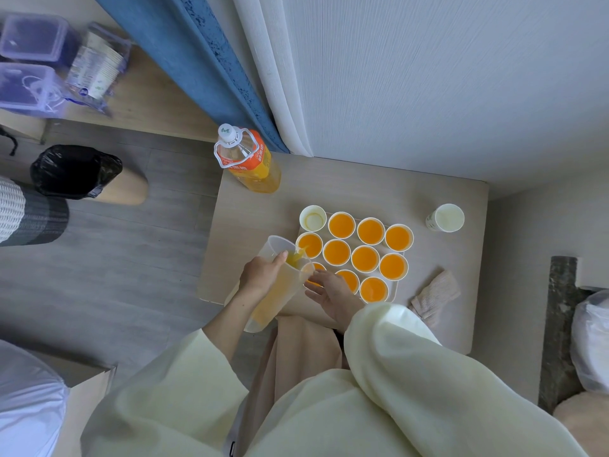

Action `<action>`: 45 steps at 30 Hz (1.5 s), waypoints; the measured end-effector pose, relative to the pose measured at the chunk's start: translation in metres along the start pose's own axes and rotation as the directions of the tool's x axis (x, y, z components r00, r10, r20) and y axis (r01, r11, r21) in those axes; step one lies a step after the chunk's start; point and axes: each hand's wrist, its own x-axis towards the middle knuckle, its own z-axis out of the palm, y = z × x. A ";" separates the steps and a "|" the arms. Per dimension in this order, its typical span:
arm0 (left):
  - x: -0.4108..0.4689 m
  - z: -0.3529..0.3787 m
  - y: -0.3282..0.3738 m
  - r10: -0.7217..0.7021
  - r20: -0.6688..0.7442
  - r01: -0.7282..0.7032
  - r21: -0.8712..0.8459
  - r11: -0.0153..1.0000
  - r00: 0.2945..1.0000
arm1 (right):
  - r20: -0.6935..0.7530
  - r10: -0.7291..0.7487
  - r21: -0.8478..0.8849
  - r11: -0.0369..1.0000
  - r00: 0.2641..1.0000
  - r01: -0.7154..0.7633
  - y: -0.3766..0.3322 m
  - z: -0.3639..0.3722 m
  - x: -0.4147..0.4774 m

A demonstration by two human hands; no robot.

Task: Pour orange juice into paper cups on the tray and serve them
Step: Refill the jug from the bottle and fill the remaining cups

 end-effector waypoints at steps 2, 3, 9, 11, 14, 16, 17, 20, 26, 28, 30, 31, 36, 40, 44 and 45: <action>-0.001 0.000 0.000 0.004 -0.001 -0.004 -0.003 1.000 1.000 | -0.002 0.001 0.005 1.000 1.000 -0.001 0.000 0.000 0.000; -0.001 -0.001 0.000 0.006 -0.002 -0.006 -0.002 1.000 1.000 | -0.002 0.000 0.006 1.000 1.000 0.000 0.000 0.000 -0.001; -0.003 -0.002 0.001 0.019 -0.002 -0.019 0.017 1.000 1.000 | 0.007 -0.004 -0.007 1.000 1.000 0.004 -0.001 0.000 -0.001; -0.003 -0.002 0.001 0.022 -0.002 -0.022 0.016 1.000 1.000 | 0.005 -0.002 -0.002 1.000 1.000 0.002 -0.001 0.000 -0.001; -0.002 -0.002 0.001 0.020 -0.001 -0.020 0.016 1.000 1.000 | 0.004 -0.001 0.012 1.000 1.000 0.001 -0.001 0.000 0.000; -0.002 -0.002 0.001 0.014 -0.002 -0.014 0.018 1.000 1.000 | 0.009 0.001 0.008 1.000 1.000 -0.001 -0.001 0.000 0.000; -0.002 -0.002 0.002 0.010 -0.003 -0.010 0.020 1.000 1.000 | 0.009 0.000 0.004 1.000 1.000 0.000 -0.001 0.000 0.000; -0.002 -0.003 0.002 0.003 0.003 -0.004 0.035 0.999 1.000 | 0.005 0.002 0.000 1.000 1.000 -0.002 -0.001 0.000 0.000; -0.002 -0.002 0.002 -0.001 0.001 0.001 0.048 0.999 1.000 | 0.006 0.008 -0.008 1.000 1.000 -0.008 -0.001 0.000 0.001; -0.002 -0.003 0.002 -0.004 0.002 0.004 0.049 0.999 1.000 | 0.005 0.010 -0.004 1.000 1.000 -0.010 -0.001 0.000 0.001; -0.003 -0.004 0.003 -0.008 0.000 0.008 0.046 0.999 1.000 | 0.003 0.009 -0.007 1.000 1.000 -0.009 -0.001 0.001 0.000; -0.004 -0.004 0.004 -0.009 -0.001 0.009 0.045 0.999 1.000 | 0.001 0.007 -0.009 1.000 1.000 -0.007 -0.001 0.001 0.000; -0.005 -0.003 0.004 -0.003 0.002 0.003 0.041 0.999 1.000 | 0.008 0.008 -0.004 1.000 1.000 -0.008 0.000 0.000 0.000; -0.007 -0.004 0.004 -0.008 -0.001 0.008 0.044 0.999 1.000 | 0.010 0.008 -0.001 1.000 1.000 -0.007 -0.001 0.001 -0.002; -0.007 -0.005 0.002 -0.001 0.005 0.000 0.047 0.999 1.000 | 0.023 0.006 -0.002 1.000 1.000 -0.006 -0.002 0.002 -0.003; -0.007 -0.005 0.003 -0.001 0.006 0.001 0.049 0.999 1.000 | 0.024 0.006 -0.004 1.000 1.000 -0.006 -0.002 0.002 -0.004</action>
